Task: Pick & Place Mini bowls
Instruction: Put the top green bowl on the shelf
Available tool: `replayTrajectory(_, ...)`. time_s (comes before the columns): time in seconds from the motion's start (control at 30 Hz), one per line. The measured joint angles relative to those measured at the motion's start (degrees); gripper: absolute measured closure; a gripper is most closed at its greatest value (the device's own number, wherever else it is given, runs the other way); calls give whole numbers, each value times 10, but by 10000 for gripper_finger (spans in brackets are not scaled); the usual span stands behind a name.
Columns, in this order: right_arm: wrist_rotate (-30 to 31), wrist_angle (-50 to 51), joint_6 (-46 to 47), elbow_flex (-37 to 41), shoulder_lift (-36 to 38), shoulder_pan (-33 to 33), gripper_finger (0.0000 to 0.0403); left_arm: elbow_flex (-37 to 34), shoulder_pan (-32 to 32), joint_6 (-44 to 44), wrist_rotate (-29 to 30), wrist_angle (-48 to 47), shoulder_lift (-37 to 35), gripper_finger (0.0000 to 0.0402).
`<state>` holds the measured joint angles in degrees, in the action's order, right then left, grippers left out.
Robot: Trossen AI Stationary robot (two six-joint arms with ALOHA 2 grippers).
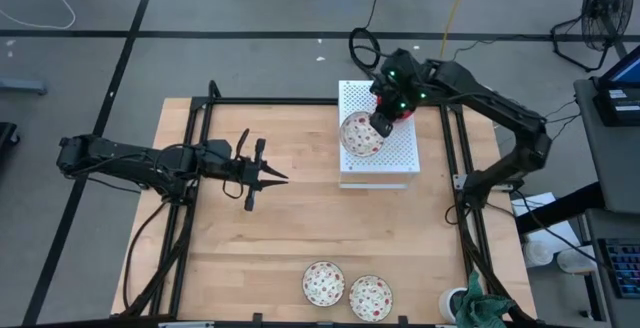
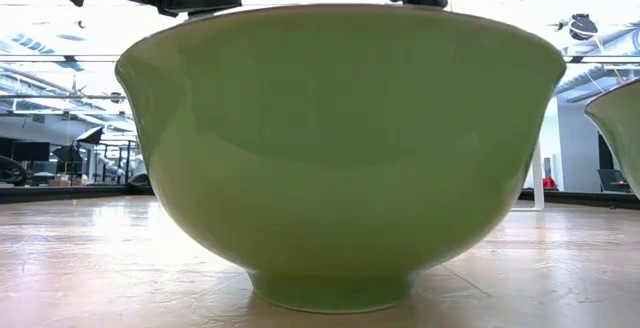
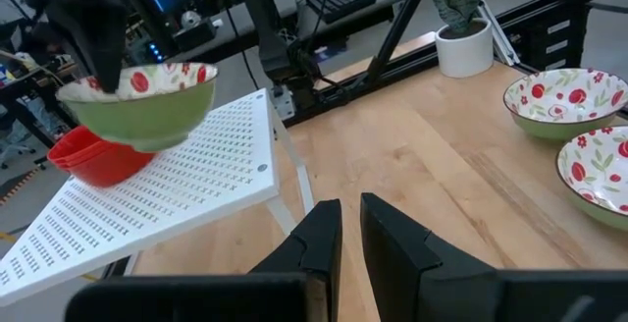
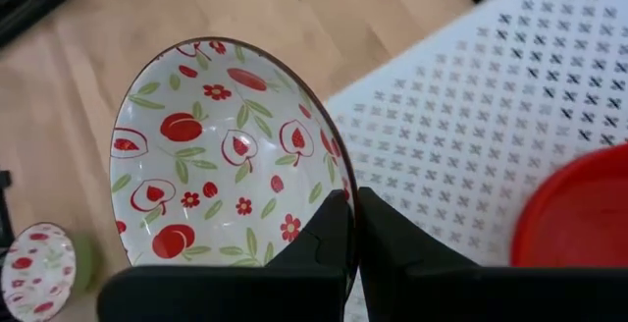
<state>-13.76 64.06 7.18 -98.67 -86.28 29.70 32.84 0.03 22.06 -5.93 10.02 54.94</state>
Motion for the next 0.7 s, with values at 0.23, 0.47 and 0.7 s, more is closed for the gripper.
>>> replayTrajectory(0.23, -1, 17, -2, 16, 0, 10, 403, 0, 0, 0, 0, 0, 0, 353)
replayTrajectory(0.47, -17, 23, -2, 20, 1, 12, 403, 0, 0, 0, 0, 0, 0, 353)
replayTrajectory(0.7, -15, 22, -2, 20, 1, 12, 403, 0, 0, 0, 0, 0, 0, 353)
